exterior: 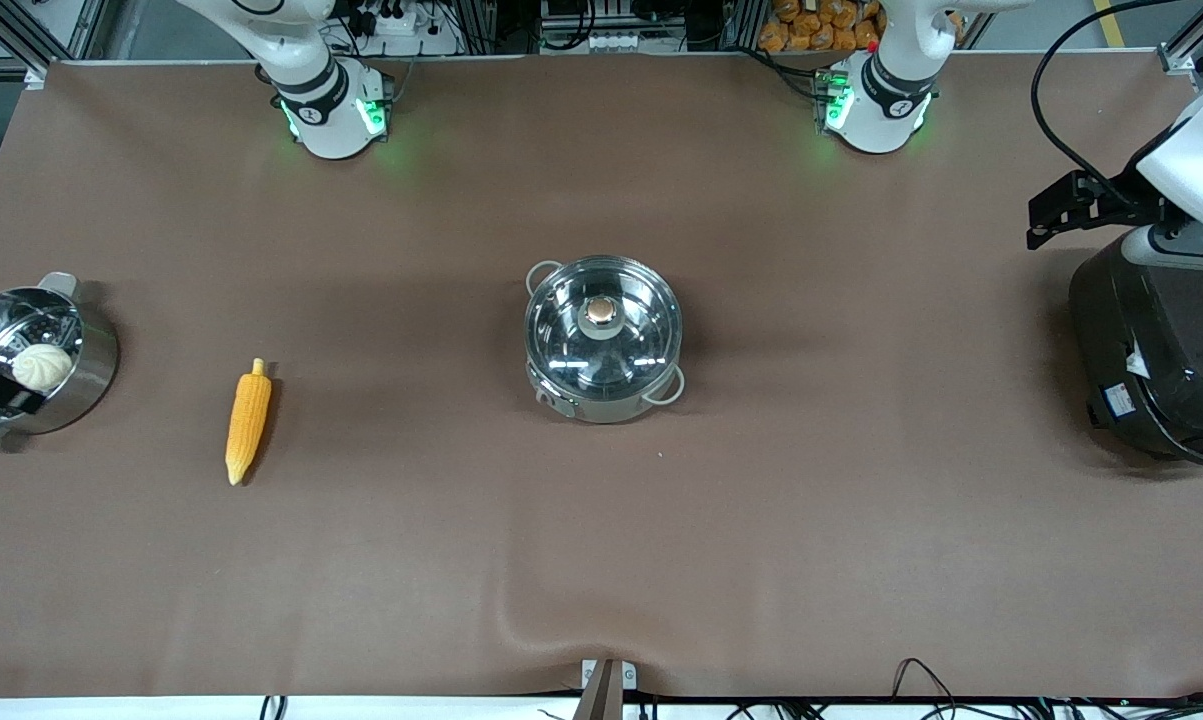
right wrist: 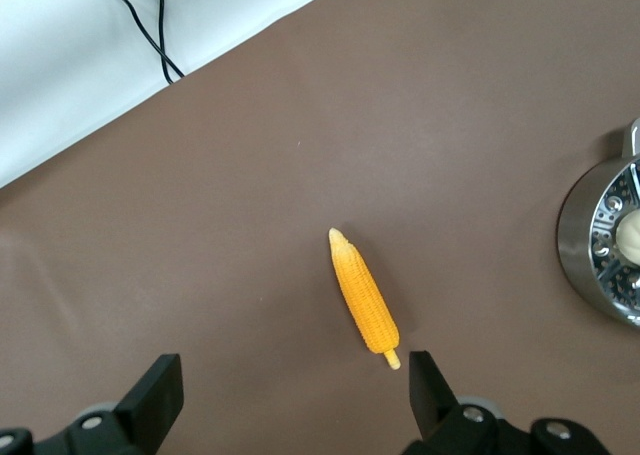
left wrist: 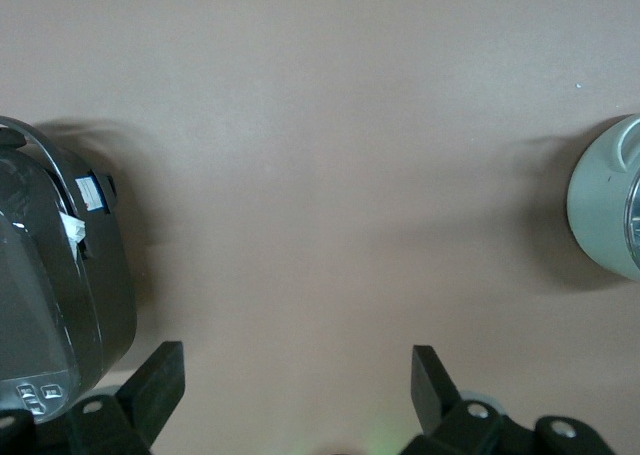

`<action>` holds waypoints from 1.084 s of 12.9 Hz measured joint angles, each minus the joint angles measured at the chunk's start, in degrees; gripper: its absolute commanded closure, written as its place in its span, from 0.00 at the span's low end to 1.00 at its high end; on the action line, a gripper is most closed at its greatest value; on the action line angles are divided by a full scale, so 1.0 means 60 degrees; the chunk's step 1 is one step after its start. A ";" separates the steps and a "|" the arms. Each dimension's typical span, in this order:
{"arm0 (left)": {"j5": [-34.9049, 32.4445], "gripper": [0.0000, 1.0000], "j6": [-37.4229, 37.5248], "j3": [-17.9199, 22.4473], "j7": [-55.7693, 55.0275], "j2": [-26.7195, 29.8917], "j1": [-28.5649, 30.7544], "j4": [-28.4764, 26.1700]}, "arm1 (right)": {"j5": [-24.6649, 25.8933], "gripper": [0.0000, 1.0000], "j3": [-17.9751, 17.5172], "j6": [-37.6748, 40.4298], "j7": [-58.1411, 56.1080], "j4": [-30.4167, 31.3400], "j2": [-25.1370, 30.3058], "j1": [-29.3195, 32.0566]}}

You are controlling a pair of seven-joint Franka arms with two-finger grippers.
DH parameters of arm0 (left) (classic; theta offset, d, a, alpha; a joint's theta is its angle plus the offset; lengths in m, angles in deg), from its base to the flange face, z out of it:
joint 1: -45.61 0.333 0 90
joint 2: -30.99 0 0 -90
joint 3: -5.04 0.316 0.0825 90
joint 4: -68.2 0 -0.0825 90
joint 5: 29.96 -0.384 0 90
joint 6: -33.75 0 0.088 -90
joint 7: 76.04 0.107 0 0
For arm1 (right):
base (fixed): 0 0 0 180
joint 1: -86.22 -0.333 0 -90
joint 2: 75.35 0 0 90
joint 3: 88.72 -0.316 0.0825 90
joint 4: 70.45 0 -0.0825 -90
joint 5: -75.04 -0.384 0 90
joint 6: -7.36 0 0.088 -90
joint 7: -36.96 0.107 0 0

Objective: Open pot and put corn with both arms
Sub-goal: 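Move the left gripper to the pot lid while the right gripper reaches the corn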

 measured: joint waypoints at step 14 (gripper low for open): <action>0.0080 0.00 -0.0141 -0.1478 -0.0987 -0.1559 -0.0356 0.0367 | 0.0634 0.00 0.0010 0.0045 -0.0446 0.0019 -0.0061 -0.0275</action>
